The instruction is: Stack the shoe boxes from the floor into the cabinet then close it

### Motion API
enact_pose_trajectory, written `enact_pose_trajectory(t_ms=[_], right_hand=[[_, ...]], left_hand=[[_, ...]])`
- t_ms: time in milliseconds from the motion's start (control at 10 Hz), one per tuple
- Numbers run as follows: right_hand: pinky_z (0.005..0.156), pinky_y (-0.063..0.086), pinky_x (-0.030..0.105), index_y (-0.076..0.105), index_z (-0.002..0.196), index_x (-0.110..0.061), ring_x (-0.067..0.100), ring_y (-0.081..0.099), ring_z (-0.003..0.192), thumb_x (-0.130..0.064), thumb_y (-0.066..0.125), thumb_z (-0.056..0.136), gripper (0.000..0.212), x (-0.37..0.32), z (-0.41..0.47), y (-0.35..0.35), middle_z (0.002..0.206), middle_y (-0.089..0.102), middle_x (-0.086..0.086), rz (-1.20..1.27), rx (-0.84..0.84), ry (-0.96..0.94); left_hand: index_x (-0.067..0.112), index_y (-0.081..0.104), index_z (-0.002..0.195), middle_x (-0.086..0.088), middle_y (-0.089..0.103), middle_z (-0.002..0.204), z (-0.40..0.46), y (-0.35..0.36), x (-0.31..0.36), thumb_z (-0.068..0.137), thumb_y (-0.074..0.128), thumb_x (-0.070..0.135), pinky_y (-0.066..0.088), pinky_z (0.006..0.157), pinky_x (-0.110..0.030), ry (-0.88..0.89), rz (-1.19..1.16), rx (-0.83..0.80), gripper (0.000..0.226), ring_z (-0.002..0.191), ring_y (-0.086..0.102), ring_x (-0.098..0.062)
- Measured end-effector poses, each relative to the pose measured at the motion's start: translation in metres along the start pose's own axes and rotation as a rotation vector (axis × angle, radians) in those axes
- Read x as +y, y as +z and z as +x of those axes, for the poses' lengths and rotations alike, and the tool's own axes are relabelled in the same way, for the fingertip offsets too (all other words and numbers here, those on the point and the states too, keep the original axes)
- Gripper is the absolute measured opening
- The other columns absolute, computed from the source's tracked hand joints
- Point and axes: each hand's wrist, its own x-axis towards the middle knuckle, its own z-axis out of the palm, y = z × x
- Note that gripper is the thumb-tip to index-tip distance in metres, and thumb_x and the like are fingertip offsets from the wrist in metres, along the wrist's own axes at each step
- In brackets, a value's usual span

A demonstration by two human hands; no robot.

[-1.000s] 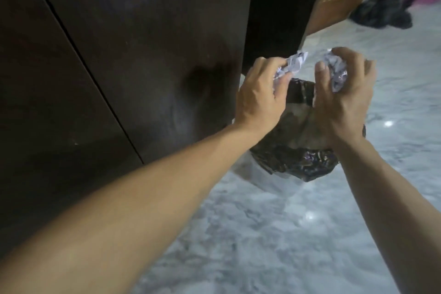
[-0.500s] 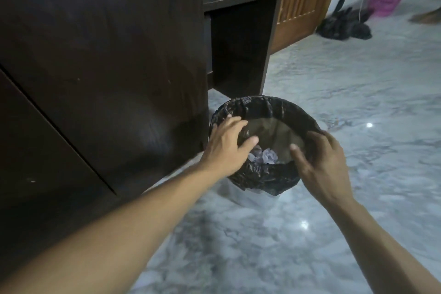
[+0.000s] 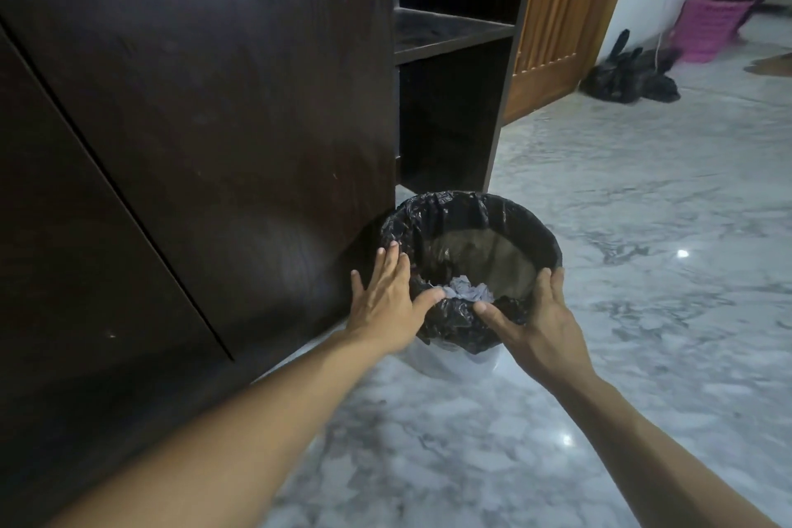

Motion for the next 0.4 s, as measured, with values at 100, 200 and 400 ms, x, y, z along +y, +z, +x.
enact_pose_trajectory(t_ms=[100, 200, 400], right_hand=[[0.089, 0.05, 0.047, 0.022, 0.146, -0.002, 0.04, 0.05, 0.127, -0.078, 0.056, 0.071, 0.112, -0.009, 0.005, 0.004, 0.16, 0.01, 0.014, 0.015, -0.007, 0.003], [0.094, 0.048, 0.049, 0.015, 0.15, -0.001, 0.039, 0.046, 0.131, -0.076, 0.055, 0.073, 0.115, -0.017, 0.005, 0.003, 0.161, 0.004, 0.013, 0.035, -0.038, 0.021], [0.108, 0.039, 0.05, 0.006, 0.154, -0.014, 0.031, 0.024, 0.146, -0.083, 0.035, 0.072, 0.111, -0.012, -0.013, 0.0, 0.165, -0.001, 0.006, 0.087, -0.027, 0.066]], left_hand=[[0.013, 0.007, 0.156, 0.002, -0.011, 0.164, 0.006, -0.01, -0.002, 0.094, 0.033, 0.063, 0.0, 0.12, -0.055, -0.036, 0.025, -0.045, 0.083, 0.15, -0.01, -0.017], [0.014, 0.004, 0.156, 0.001, -0.01, 0.164, 0.005, -0.019, -0.001, 0.094, 0.042, 0.059, 0.004, 0.12, -0.055, -0.056, -0.009, -0.074, 0.085, 0.151, -0.007, -0.018], [0.018, -0.002, 0.156, 0.001, -0.01, 0.164, -0.041, -0.029, -0.009, 0.091, 0.055, 0.052, 0.002, 0.12, -0.049, -0.007, -0.08, -0.101, 0.093, 0.151, -0.006, -0.017]])
